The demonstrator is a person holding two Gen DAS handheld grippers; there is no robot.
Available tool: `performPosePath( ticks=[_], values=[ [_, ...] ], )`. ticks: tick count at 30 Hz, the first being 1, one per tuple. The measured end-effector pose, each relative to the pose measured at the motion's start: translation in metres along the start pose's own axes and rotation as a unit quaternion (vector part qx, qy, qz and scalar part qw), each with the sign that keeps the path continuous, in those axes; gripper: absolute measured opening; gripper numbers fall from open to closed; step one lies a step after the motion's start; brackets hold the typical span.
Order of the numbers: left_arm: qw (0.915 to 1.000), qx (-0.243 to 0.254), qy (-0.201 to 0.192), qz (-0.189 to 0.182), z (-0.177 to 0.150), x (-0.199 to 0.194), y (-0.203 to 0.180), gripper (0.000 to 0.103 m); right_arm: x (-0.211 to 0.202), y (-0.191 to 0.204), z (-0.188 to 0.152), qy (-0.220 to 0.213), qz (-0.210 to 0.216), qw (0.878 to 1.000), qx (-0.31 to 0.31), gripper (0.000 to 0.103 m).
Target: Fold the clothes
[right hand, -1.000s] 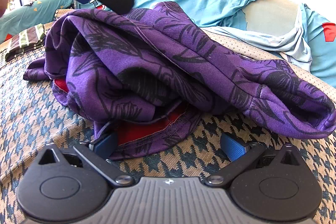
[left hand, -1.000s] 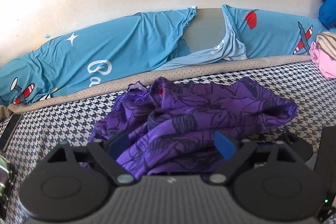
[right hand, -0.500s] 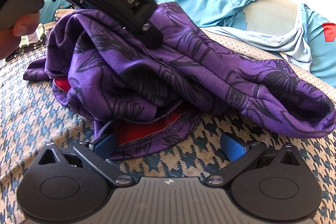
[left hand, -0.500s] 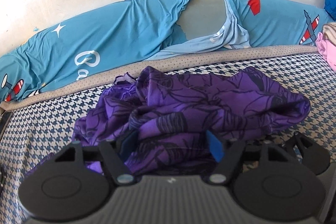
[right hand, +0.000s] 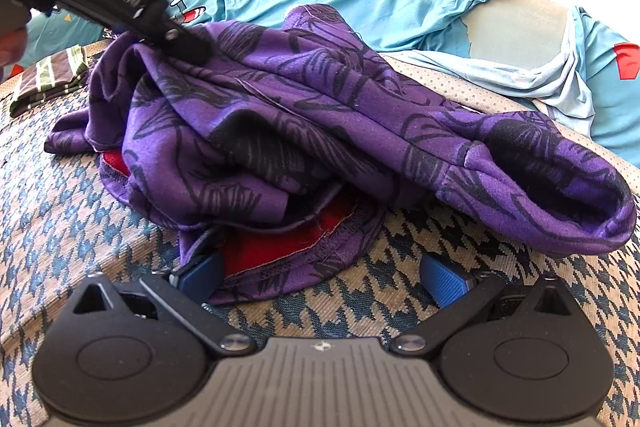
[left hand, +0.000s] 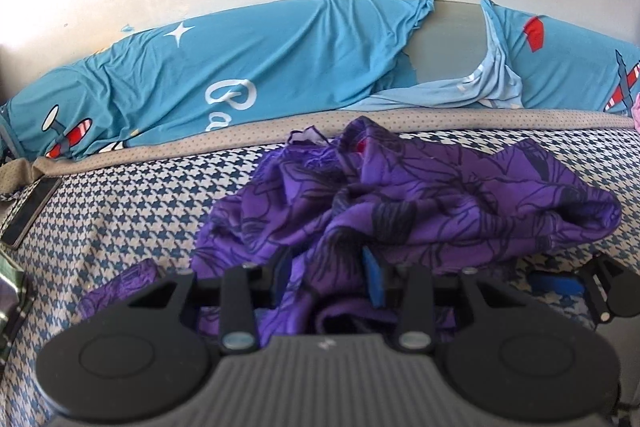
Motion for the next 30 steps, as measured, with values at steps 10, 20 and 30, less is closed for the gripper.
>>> performPosePath(
  ticks=[10, 20, 30],
  values=[
    [0.9989, -0.025, 0.039, -0.003, -0.020, -0.005, 0.023, 0.040, 0.000, 0.000, 0.000, 0.000, 0.000, 1.000, 0.000, 0.103],
    [0.9993, -0.005, 0.017, -0.033, -0.001, -0.024, -0.003, 0.050, 0.000, 0.000, 0.000, 0.000, 0.000, 1.000, 0.000, 0.103],
    [0.9984, 0.012, -0.030, -0.046, 0.017, -0.034, -0.021, 0.063, 0.000, 0.000, -0.001, -0.001, 0.000, 1.000, -0.001, 0.103]
  ],
)
Point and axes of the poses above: each gripper's, at about its wrist camera, not at the fingertips, and x roughly the way its jaws point, y to its left, z to its top, the point moved 8 cm from there along x, roughly the way its jaws point, and after that the axes turned 12 degrees about -y, right-handed, at the moved point
